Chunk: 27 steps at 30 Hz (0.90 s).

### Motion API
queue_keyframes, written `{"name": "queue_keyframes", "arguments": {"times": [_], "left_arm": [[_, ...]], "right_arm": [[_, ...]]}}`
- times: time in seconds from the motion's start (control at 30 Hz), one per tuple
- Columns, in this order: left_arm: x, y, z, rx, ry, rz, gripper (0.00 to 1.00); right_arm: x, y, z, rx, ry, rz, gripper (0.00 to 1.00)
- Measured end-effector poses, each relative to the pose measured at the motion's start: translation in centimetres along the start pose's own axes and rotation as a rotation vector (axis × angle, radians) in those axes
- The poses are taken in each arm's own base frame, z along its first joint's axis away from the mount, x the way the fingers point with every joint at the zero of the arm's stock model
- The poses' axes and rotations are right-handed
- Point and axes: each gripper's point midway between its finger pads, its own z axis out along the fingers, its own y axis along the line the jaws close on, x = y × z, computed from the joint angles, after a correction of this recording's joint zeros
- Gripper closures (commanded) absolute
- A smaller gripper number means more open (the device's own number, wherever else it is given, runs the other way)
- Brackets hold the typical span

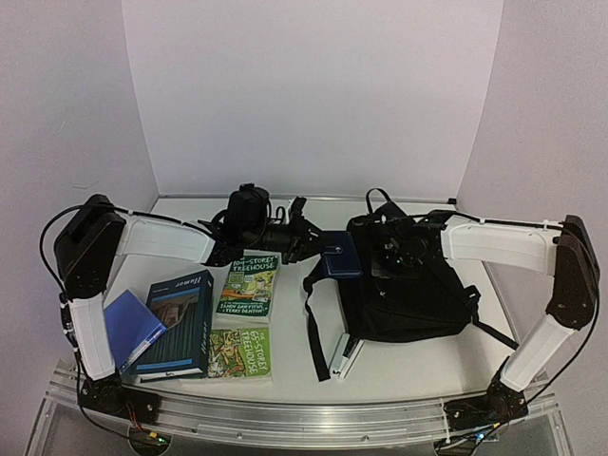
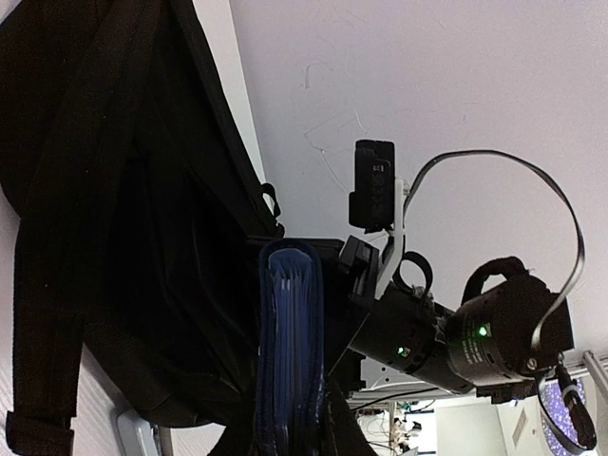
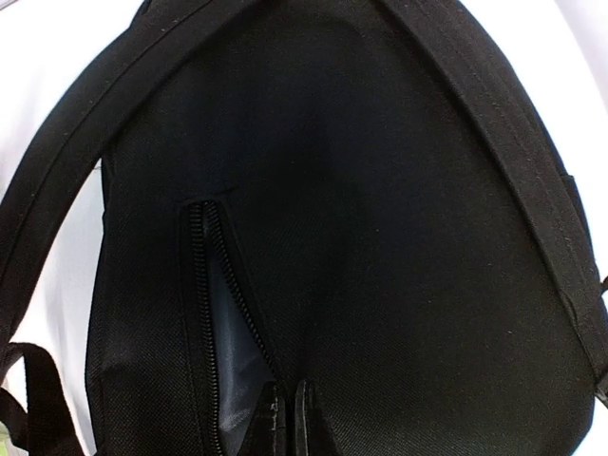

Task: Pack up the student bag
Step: Place the stationery in the student bag.

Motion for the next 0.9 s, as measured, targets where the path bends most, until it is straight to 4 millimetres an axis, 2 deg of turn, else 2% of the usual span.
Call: {"name": "queue_keyframes", "arguments": {"times": [0.4,0.57,0.77,0.9], "left_arm": [[0.5,3.2,3.8,-0.044,0.047,-0.104,1.00],[0.8,4.3,4.2,-0.092,0.056,-0.132,1.00],[0.4,4.5,4.8,-0.118,0.059,-0.140,1.00],[0.4,5.3,5.4,-0.136,0.069,-0.155,1.00]], "right_arm": [[-0.4,0.9,-0.4,-0.061,-0.016,0.034,1.00],[-0.7,0.8,-1.3,-0.083,-0.028,0.051,1.00],[-0.7,1.3,-1.3,-0.109,-0.023,0.058,1.00],[-0.8,1.5,-1.4,-0.121,-0.028,0.064,1.00]]}}
